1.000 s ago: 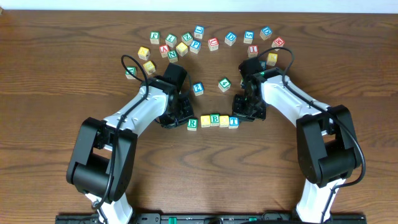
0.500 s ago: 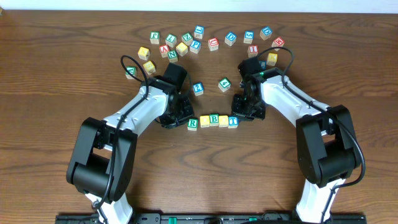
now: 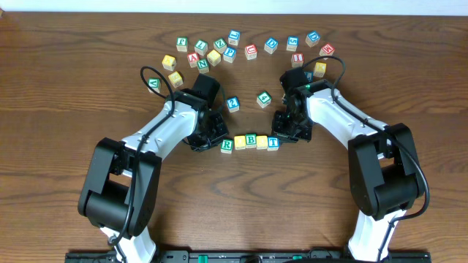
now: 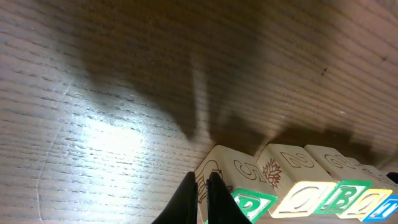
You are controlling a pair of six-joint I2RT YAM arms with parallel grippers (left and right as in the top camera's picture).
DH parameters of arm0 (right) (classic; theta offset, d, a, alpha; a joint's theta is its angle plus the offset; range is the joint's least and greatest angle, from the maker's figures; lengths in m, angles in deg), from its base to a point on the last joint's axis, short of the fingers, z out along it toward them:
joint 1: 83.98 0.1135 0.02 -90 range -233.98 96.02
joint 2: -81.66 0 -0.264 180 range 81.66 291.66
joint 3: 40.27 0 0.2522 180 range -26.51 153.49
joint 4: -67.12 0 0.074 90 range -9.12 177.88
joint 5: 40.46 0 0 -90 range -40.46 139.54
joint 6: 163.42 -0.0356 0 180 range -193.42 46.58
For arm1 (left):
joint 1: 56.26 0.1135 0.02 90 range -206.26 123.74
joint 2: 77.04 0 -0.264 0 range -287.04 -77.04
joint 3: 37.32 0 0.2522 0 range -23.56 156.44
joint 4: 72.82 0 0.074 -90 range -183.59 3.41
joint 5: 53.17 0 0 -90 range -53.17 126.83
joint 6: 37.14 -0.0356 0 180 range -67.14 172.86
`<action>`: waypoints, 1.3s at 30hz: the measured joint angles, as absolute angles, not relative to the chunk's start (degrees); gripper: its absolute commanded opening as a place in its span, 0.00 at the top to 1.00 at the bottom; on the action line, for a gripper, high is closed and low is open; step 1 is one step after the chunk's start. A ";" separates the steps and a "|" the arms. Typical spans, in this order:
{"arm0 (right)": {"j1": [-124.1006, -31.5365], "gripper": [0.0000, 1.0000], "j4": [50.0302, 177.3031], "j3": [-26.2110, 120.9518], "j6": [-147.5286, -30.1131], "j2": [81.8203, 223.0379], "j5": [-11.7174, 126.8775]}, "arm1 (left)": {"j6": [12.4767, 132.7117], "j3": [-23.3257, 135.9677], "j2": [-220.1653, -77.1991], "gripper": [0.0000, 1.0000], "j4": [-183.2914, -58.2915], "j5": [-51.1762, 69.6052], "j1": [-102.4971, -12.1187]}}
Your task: Spell out ROBOT
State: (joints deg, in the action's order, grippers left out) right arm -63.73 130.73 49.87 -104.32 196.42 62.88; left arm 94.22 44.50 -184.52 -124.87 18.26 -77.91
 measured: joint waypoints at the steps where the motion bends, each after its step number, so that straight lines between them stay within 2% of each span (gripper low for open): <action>1: -63.69 0.99 130.73 49.87 -104.40 196.42 62.86 | 94.31 44.50 -184.52 0.93 -124.87 18.20 -77.91; 17: -61.57 0.99 130.70 49.87 -104.86 196.42 62.22 | 96.78 44.50 -184.52 0.93 -124.76 19.51 -77.82; 28: -61.33 0.98 130.70 49.87 -104.86 196.42 61.50 | 91.36 44.50 -184.52 0.93 -124.76 20.54 -76.42; 35: -61.28 0.97 130.64 49.87 -104.86 196.42 61.11 | 86.97 44.61 -184.06 0.93 -133.81 20.41 -70.89; 39: -61.28 0.97 130.14 49.85 -104.86 196.42 61.07 | 84.21 44.61 -182.99 0.92 -139.47 16.84 -71.37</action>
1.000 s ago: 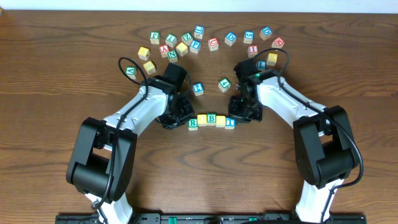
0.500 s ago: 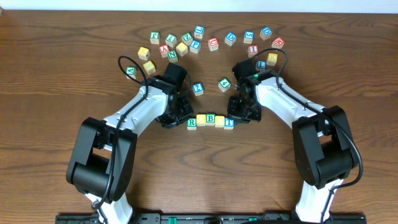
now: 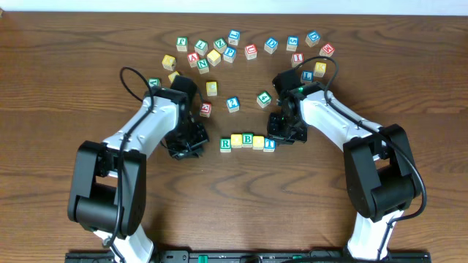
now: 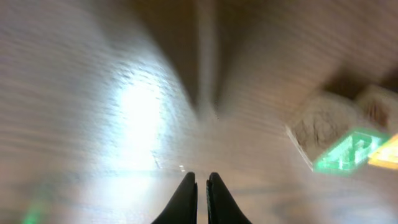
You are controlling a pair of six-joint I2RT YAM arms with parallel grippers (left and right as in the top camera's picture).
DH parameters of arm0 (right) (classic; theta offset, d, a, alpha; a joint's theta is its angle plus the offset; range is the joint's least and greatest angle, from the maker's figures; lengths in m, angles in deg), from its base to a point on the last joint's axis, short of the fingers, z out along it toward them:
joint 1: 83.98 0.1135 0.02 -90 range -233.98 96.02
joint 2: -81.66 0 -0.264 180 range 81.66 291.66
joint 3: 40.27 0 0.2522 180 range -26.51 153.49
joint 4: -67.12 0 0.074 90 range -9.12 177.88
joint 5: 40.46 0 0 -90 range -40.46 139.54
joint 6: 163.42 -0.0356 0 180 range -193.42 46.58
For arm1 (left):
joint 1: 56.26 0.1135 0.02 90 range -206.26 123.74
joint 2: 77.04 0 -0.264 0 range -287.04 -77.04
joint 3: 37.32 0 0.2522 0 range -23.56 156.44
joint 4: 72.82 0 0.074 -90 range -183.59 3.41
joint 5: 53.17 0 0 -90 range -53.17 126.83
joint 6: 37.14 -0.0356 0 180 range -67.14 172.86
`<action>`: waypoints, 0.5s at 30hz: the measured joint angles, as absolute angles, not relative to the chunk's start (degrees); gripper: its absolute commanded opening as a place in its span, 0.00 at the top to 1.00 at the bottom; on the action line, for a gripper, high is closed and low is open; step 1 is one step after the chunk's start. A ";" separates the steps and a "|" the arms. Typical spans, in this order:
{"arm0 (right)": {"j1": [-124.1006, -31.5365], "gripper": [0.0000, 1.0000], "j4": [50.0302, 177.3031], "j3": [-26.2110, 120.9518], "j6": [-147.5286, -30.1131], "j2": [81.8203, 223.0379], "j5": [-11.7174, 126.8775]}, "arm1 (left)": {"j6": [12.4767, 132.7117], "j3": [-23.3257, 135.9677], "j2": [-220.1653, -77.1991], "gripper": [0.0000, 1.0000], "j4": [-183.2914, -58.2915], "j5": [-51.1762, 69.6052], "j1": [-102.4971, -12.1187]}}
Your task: Spell out ROBOT
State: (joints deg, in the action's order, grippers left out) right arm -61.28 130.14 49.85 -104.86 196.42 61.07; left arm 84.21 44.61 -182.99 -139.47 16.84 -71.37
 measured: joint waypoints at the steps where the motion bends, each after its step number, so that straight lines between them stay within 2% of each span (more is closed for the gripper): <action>1: -61.28 0.97 129.90 49.87 -104.86 196.42 61.04 | 83.60 44.58 -182.88 0.93 -140.30 15.66 -72.47; 9: -61.28 0.96 129.57 49.87 -104.86 196.42 60.89 | 85.28 43.40 -182.88 0.93 -139.29 16.14 -79.90; 15: -61.28 0.97 129.61 49.85 -104.86 196.42 60.87 | 86.48 43.21 -182.88 0.93 -135.56 19.14 -80.36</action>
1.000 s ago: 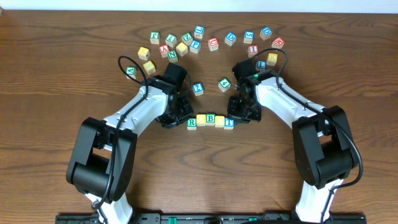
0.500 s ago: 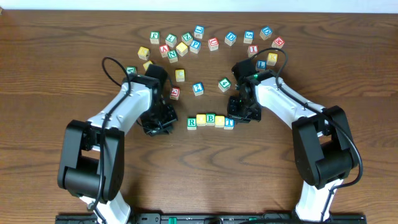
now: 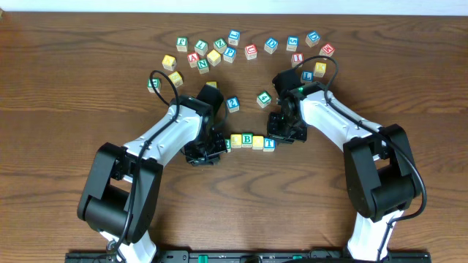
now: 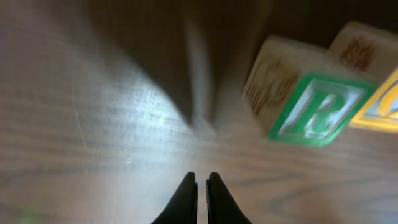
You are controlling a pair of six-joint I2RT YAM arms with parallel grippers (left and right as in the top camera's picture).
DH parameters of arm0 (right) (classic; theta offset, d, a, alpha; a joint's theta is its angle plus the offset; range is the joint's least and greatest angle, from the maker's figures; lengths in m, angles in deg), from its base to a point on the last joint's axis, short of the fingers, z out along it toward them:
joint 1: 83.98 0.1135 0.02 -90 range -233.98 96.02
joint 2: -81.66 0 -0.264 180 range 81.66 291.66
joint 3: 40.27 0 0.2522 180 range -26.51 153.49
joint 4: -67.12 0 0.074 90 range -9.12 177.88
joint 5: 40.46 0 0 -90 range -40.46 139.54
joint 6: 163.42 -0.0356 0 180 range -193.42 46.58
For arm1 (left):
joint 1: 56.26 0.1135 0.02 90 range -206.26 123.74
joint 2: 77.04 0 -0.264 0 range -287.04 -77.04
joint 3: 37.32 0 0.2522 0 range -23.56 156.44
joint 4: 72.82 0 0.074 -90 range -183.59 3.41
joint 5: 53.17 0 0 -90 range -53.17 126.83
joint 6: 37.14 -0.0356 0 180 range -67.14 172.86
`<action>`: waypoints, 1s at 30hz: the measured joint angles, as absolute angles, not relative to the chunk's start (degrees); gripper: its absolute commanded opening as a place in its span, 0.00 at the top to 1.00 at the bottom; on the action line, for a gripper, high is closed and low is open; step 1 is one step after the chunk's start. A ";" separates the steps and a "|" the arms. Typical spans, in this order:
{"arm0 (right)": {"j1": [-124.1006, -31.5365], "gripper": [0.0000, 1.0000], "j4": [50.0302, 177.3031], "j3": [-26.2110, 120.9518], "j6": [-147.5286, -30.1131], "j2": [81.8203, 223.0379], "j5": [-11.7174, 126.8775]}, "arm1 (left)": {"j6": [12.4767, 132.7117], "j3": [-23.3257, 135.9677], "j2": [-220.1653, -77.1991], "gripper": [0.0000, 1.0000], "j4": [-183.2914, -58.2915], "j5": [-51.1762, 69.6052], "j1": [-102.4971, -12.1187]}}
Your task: Spell out ROBOT
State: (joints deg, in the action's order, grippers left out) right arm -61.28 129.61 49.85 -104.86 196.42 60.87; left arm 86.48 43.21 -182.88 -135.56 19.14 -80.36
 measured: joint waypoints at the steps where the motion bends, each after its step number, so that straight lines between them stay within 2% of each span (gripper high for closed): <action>1: -61.28 0.96 129.63 49.85 -104.86 196.42 60.85 | 86.57 43.10 -182.88 0.93 -134.42 19.27 -80.36; 5: -61.28 0.96 129.61 49.85 -104.86 196.42 60.85 | 87.16 41.61 -182.88 0.92 -130.66 19.79 -80.36; 30: -61.31 0.95 129.26 49.85 -104.86 196.42 60.63 | 89.09 39.73 -183.27 0.92 -125.55 17.26 -82.61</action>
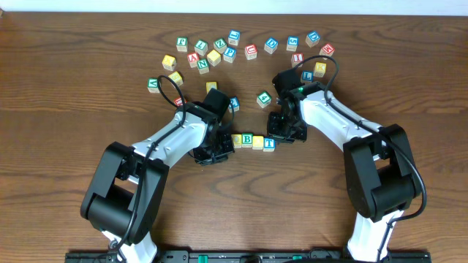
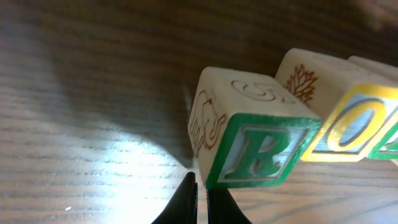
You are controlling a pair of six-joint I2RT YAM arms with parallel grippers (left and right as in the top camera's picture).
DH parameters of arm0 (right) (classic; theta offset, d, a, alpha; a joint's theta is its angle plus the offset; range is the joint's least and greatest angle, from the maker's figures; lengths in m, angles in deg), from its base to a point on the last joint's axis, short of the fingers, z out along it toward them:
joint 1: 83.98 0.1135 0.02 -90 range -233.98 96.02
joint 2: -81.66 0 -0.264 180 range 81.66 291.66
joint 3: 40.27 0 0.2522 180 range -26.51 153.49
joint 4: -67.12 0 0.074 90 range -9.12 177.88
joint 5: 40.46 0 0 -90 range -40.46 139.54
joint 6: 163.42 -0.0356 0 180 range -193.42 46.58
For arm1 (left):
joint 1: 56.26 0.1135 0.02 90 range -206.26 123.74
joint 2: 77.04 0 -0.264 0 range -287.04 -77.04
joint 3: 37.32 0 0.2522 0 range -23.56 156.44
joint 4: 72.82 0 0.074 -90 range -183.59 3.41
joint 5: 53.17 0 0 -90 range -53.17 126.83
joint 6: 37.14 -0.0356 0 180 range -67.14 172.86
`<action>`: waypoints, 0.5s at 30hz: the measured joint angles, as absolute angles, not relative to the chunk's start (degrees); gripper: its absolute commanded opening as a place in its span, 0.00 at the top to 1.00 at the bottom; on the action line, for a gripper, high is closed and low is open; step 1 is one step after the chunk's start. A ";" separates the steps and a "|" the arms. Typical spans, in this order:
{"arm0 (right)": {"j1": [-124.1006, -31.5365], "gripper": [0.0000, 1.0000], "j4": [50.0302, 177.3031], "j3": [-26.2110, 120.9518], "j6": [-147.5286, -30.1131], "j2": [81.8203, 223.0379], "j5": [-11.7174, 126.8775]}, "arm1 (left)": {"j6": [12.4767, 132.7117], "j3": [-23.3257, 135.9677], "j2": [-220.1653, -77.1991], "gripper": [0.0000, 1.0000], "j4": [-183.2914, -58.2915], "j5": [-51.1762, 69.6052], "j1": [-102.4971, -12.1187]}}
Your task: Spell out ROBOT
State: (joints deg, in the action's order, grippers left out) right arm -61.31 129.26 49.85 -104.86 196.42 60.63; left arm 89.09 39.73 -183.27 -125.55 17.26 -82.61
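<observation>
A row of letter blocks lies at the table's middle. In the overhead view I see a yellow O [image 1: 238,140], a green B [image 1: 248,139], a second yellow O [image 1: 258,142] and a blue T [image 1: 269,144]. The green R block [image 2: 255,149] at the left end is hidden overhead by my left gripper [image 1: 216,151]. In the left wrist view that gripper [image 2: 201,196] is shut and empty, its tips touching the R's near lower corner, and the R stands against the O [image 2: 348,130]. My right gripper [image 1: 282,131] sits by the T; its jaws do not show.
Several loose letter blocks lie across the back of the table, among them a green one [image 1: 264,97], a blue one [image 1: 234,104] and a yellow one [image 1: 211,87] just behind the row. Both arms reach in from the front edge.
My left gripper, still shut, has shifted right, from a little left of the R block to touching its corner. The R now covers more of the wrist view. The right arm has not moved.
At first my shut left gripper stood at the R end of the row and my right gripper at the T end. Then the left gripper was well off to the left, and the row lay slightly further left. It then stood nearer, and now touches the R.
</observation>
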 measured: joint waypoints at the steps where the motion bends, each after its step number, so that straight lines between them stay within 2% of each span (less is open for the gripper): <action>1: -61.31 0.95 129.26 49.85 -104.86 196.42 60.63 | 89.09 39.73 -183.34 0.93 -125.11 17.26 -82.61; 15: -61.31 0.95 129.26 49.85 -104.86 196.42 60.61 | 89.09 39.73 -183.36 0.93 -123.56 18.39 -82.63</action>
State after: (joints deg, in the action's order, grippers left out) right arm -61.31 129.26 49.85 -104.86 196.42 60.61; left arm 89.09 39.73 -183.36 -123.56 18.39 -82.63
